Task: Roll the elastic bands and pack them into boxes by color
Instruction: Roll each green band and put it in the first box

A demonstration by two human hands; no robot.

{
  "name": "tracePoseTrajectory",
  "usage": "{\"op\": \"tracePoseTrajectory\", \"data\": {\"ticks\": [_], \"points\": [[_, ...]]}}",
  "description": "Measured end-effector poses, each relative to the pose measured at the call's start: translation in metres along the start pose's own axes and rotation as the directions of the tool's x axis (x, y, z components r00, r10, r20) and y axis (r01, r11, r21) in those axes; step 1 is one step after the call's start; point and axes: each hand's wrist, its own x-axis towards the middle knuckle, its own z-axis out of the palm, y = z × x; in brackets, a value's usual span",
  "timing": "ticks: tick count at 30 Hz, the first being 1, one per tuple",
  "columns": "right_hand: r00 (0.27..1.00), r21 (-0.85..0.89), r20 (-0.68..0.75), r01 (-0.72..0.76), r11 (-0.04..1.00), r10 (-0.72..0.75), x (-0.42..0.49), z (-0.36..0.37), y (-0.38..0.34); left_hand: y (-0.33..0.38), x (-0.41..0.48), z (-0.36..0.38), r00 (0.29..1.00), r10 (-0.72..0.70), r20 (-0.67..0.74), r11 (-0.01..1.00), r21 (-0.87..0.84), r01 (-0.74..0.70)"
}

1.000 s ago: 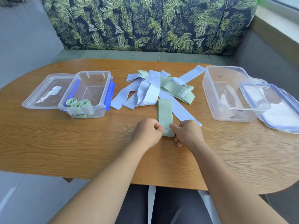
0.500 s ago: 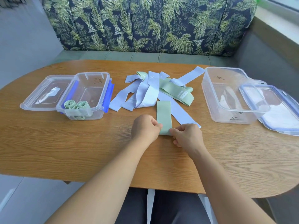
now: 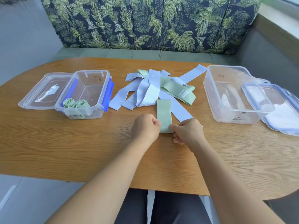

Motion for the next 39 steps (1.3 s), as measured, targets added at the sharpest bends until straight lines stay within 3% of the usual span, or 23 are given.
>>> {"op": "tracePoseTrajectory", "data": {"ticks": [6,11,25,32,39], "points": [[0.999,-0.033,-0.034,-0.029,0.999,0.028,0.007,0.001,-0.012,-0.002,-0.002,0.003,0.989,0.103,-0.104,0.991,-0.071,-0.111],[0.999,-0.054,-0.033,-0.043,0.998,0.042,0.013,0.001,-0.016,-0.005,-0.010,0.010,0.980,0.184,-0.082,0.979,-0.071,-0.189],[0.991,0.103,-0.098,0.099,0.990,-0.089,0.003,0.002,-0.003,0.005,0.022,0.000,0.991,0.121,0.057,0.992,-0.026,-0.120],[0.995,0.142,-0.071,0.075,0.987,-0.065,0.008,0.004,-0.010,0.005,0.019,0.009,0.995,0.043,-0.091,0.990,-0.127,-0.055],[0.997,0.121,-0.060,0.061,0.991,-0.054,-0.014,0.004,0.000,-0.001,-0.012,0.010,0.996,0.027,-0.087,0.983,-0.178,-0.042]]}}
